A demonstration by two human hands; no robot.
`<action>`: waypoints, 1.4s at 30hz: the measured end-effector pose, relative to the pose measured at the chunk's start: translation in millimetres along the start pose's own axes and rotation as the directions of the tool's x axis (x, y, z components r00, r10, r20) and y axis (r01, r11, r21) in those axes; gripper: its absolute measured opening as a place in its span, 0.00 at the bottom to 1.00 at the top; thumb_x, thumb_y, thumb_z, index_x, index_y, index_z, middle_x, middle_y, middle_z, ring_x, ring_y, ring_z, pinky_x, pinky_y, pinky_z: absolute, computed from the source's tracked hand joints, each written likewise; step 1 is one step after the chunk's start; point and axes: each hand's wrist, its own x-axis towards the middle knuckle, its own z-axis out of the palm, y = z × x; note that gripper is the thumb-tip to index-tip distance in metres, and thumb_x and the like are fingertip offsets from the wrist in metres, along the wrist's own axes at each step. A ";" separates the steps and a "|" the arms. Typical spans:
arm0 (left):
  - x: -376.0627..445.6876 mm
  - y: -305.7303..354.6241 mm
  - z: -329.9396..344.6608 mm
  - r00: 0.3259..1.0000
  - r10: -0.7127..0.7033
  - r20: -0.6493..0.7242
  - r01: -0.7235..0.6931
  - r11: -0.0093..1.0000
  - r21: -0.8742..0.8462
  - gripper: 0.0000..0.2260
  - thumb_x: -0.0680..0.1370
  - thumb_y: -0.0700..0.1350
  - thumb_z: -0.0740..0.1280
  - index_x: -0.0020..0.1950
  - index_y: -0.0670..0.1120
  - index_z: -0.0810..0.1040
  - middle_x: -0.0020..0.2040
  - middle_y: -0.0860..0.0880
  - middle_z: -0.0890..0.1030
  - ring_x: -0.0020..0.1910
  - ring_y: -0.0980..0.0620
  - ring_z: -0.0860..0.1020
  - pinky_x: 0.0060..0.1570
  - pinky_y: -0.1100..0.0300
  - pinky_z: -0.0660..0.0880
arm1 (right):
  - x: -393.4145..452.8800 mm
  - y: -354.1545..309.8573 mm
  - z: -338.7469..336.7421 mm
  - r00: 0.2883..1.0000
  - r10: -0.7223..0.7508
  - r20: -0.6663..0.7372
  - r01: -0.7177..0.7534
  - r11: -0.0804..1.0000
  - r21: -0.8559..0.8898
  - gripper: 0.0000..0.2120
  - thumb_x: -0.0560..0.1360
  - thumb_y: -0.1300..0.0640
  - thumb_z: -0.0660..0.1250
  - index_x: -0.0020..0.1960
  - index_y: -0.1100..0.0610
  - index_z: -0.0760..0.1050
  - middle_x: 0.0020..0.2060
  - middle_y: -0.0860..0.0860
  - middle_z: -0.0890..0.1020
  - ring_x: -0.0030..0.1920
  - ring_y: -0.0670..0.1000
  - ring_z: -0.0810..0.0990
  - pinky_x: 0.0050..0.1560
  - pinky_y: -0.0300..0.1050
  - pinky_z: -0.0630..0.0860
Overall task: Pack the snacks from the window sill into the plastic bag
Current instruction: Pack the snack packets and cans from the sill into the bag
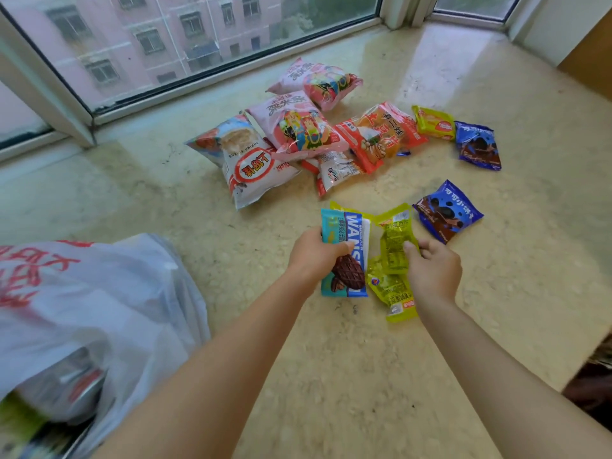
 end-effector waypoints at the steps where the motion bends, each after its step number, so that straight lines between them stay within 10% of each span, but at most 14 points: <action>1: -7.7 2.0 -5.7 1.000 0.012 -0.008 -0.013 1.000 -0.025 0.09 0.71 0.44 0.75 0.50 0.46 0.80 0.46 0.48 0.84 0.45 0.50 0.83 0.53 0.47 0.79 | -4.8 -5.2 -1.9 1.000 -0.015 -0.001 0.015 1.000 0.020 0.05 0.73 0.56 0.71 0.41 0.51 0.75 0.42 0.53 0.84 0.43 0.50 0.80 0.50 0.52 0.78; 18: -205.7 5.2 -130.0 0.962 0.132 -0.240 -0.171 0.974 -0.151 0.13 0.73 0.41 0.74 0.52 0.54 0.76 0.40 0.53 0.85 0.37 0.58 0.84 0.35 0.65 0.79 | -153.9 -96.1 -50.7 0.821 -0.137 0.554 -0.184 0.856 0.484 0.16 0.75 0.69 0.65 0.59 0.55 0.75 0.42 0.52 0.85 0.35 0.46 0.83 0.32 0.40 0.80; 32: -344.8 -64.6 -243.7 0.878 -0.069 -0.474 0.034 0.996 -0.083 0.14 0.74 0.38 0.71 0.55 0.52 0.74 0.45 0.51 0.83 0.39 0.55 0.82 0.34 0.68 0.76 | -299.0 -112.7 -21.6 0.514 -0.259 0.818 -0.297 0.841 0.453 0.18 0.73 0.72 0.66 0.59 0.56 0.75 0.44 0.54 0.85 0.37 0.49 0.84 0.32 0.41 0.79; 37: -337.1 -86.3 -269.2 0.854 -0.127 -0.504 0.101 0.992 -0.078 0.19 0.74 0.39 0.71 0.63 0.48 0.73 0.50 0.46 0.83 0.45 0.47 0.83 0.48 0.52 0.79 | -341.2 -97.7 11.6 0.467 -0.215 0.858 -0.319 0.864 0.389 0.17 0.74 0.74 0.65 0.56 0.56 0.76 0.44 0.54 0.85 0.36 0.48 0.84 0.31 0.42 0.79; 42: -326.7 -80.4 -281.9 0.861 0.021 -0.508 0.039 0.993 0.107 0.28 0.75 0.37 0.70 0.72 0.52 0.65 0.52 0.48 0.79 0.44 0.52 0.78 0.41 0.61 0.75 | -359.3 -88.7 33.6 0.469 -0.163 0.868 -0.252 0.917 0.309 0.15 0.74 0.73 0.64 0.53 0.56 0.77 0.40 0.53 0.85 0.33 0.48 0.83 0.30 0.42 0.79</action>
